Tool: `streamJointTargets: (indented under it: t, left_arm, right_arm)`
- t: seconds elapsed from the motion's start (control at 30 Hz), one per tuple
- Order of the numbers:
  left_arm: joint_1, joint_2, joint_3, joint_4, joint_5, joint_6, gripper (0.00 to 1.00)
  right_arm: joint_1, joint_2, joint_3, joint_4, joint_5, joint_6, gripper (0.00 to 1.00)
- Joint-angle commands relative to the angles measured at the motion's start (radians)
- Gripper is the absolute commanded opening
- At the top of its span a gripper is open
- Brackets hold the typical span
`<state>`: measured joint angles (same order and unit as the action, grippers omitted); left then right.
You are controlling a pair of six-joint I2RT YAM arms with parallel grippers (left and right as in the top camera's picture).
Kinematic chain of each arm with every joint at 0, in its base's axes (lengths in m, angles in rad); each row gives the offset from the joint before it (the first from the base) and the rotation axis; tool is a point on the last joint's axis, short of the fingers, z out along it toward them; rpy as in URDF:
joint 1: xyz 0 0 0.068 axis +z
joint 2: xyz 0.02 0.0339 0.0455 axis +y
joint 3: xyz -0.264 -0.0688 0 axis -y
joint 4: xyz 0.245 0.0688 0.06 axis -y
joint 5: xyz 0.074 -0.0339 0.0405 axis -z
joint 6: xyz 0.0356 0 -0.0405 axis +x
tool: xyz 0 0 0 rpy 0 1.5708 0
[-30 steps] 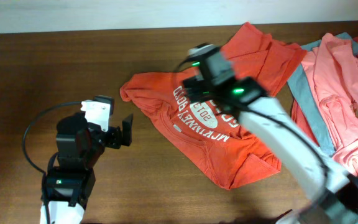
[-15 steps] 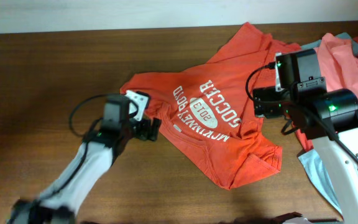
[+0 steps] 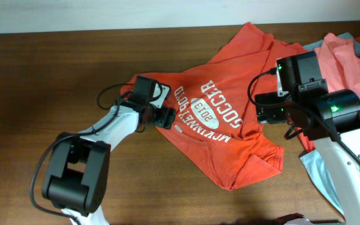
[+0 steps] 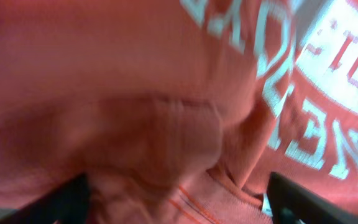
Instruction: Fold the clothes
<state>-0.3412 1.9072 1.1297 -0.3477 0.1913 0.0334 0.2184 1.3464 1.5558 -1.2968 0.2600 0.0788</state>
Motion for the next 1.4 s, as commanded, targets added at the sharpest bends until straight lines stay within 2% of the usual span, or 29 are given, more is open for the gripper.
streamJointTargets:
  t: [0.0, 0.03, 0.07, 0.1, 0.13, 0.33, 0.67, 0.7, 0.77, 0.8, 0.83, 0.87, 1.07, 1.17, 1.37]
  left_arm:
    - [-0.003, 0.027, 0.015, -0.018, -0.001, -0.004, 0.58]
    - [-0.003, 0.027, 0.015, -0.026, -0.011, -0.004, 0.43]
    - [-0.003, 0.027, 0.015, -0.037, -0.036, -0.004, 0.19]
    - [-0.003, 0.027, 0.015, -0.046, -0.062, -0.005, 0.07]
    - [-0.003, 0.027, 0.015, -0.058, -0.098, -0.005, 0.01]
    - [0.043, -0.006, 0.037, -0.156, -0.363, -0.075, 0.00]
    - [0.377, -0.056, 0.203, -0.155, -0.373, -0.097, 0.00]
    - [0.405, -0.056, 0.233, -0.161, -0.362, -0.098, 0.04]
    - [0.445, -0.056, 0.287, -0.180, -0.323, -0.098, 0.21]
    - [0.468, -0.056, 0.320, -0.198, -0.284, -0.098, 0.37]
    - [0.481, -0.056, 0.346, -0.216, -0.248, -0.101, 0.62]
    - [0.502, -0.056, 0.398, -0.275, -0.150, -0.101, 0.99]
    - [0.490, -0.057, 0.467, -0.568, 0.146, -0.102, 0.99]
    - [0.447, -0.056, 0.457, -0.727, 0.150, -0.120, 0.99]
    - [0.340, -0.056, 0.422, -0.927, 0.124, -0.153, 0.99]
  right_arm:
    - [-0.006, -0.005, 0.009, -0.006, -0.005, 0.008, 0.99]
    - [-0.006, -0.005, 0.009, -0.006, -0.005, 0.008, 0.99]
    - [-0.006, -0.005, 0.009, -0.006, -0.005, 0.008, 0.99]
    - [-0.006, -0.005, 0.009, -0.006, -0.005, 0.008, 0.99]
    - [-0.006, -0.005, 0.009, -0.007, -0.005, 0.008, 0.99]
    - [-0.006, -0.005, 0.009, -0.018, -0.005, 0.008, 0.99]
    - [-0.006, -0.005, 0.008, -0.036, -0.005, 0.008, 0.99]
    - [-0.006, -0.005, 0.008, -0.036, -0.005, 0.008, 0.99]
    - [-0.006, -0.005, 0.008, -0.037, -0.006, 0.008, 0.99]
    - [-0.006, -0.005, 0.007, -0.040, -0.006, 0.008, 0.99]
    - [-0.006, -0.005, 0.007, -0.043, -0.005, 0.008, 0.99]
    - [-0.006, -0.004, 0.006, -0.049, -0.005, 0.008, 0.99]
    - [-0.006, -0.003, 0.006, -0.051, -0.005, 0.008, 0.99]
    - [-0.006, -0.003, 0.006, -0.050, -0.005, 0.008, 0.99]
    - [-0.006, -0.003, 0.006, -0.051, -0.005, 0.008, 0.99]
